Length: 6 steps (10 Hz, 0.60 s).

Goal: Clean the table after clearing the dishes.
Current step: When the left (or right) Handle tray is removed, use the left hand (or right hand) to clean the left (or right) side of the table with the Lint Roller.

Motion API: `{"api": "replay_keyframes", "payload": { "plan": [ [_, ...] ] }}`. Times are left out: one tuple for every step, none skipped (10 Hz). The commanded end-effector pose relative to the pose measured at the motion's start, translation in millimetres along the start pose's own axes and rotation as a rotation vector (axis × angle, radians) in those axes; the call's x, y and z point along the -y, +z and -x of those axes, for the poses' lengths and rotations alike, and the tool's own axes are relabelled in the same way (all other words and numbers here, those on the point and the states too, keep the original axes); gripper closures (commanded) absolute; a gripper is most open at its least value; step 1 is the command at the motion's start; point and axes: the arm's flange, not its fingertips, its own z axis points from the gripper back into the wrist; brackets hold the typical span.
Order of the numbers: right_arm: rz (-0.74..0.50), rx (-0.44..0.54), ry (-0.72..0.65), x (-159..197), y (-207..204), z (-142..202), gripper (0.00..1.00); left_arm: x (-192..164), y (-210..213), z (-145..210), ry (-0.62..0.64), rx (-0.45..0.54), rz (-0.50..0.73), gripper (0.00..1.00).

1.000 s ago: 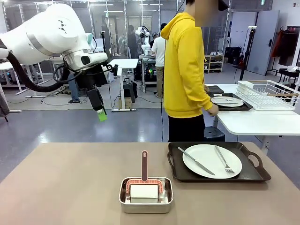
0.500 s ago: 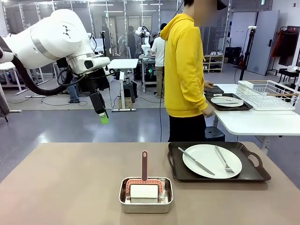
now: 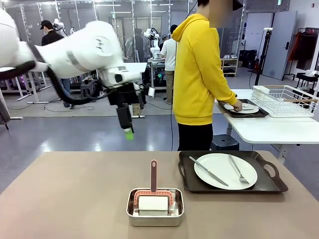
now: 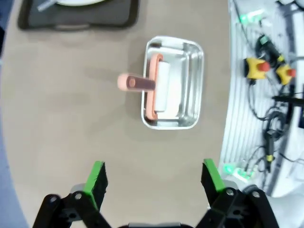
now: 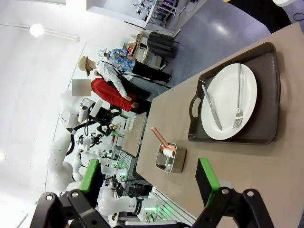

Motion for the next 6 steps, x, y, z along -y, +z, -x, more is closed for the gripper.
{"api": "replay_keyframes", "payload": {
  "plan": [
    [-0.007,0.003,0.004,-3,2,2,0.0,-28,-4,-27,-0.04,-0.088,0.037,0.0],
    [-0.007,0.003,0.004,-3,2,2,0.0,-38,-11,-39,-0.042,-0.125,0.066,0.0],
    [-0.007,0.003,0.004,-3,2,2,0.0,-45,-19,-53,-0.053,-0.165,0.079,0.0],
    [-0.007,0.003,0.004,-3,2,2,0.0,-52,-28,-63,-0.065,-0.195,0.091,0.0],
    [-0.007,0.003,0.004,-3,2,2,0.0,-59,-36,-70,-0.069,-0.212,0.112,0.0],
    [-0.007,0.003,0.004,-3,2,2,0.0,-63,-44,-72,-0.081,-0.196,0.12,0.0]
  ]
}}
